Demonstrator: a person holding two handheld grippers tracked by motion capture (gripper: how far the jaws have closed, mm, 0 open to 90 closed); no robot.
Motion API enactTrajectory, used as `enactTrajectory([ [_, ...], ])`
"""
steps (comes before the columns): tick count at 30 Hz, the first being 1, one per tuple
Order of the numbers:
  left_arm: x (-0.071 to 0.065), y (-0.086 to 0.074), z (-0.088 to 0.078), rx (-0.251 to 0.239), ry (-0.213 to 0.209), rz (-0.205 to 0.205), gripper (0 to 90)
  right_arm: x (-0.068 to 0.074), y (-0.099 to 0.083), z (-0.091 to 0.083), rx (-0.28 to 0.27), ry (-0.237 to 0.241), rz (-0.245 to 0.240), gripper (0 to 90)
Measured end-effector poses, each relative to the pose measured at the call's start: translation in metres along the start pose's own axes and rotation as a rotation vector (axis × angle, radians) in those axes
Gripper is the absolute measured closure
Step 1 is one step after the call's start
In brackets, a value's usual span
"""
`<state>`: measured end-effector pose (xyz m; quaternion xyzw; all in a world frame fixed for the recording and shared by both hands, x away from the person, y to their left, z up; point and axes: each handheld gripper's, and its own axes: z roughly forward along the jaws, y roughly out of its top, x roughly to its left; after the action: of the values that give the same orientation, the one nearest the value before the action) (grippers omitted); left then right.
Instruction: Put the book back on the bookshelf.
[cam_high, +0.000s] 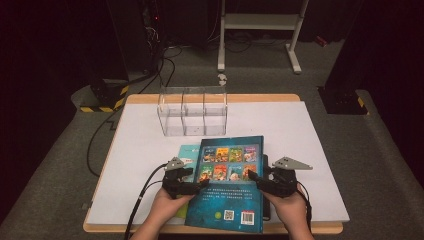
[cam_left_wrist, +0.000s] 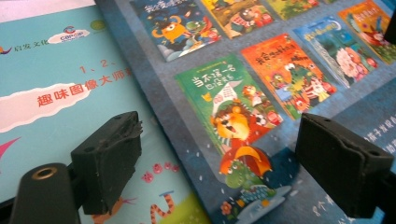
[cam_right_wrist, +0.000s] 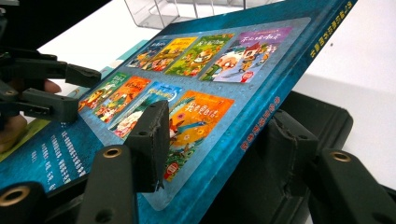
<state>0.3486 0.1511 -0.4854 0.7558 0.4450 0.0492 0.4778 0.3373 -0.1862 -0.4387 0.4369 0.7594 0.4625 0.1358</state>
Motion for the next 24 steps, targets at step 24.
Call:
enactTrajectory([
  [24, 0.017, 0.032, -0.031, -0.131, -0.072, -0.056, 25.6, 0.022, 0.049, 0.002, -0.094, 0.000, -0.100, 48.4],
])
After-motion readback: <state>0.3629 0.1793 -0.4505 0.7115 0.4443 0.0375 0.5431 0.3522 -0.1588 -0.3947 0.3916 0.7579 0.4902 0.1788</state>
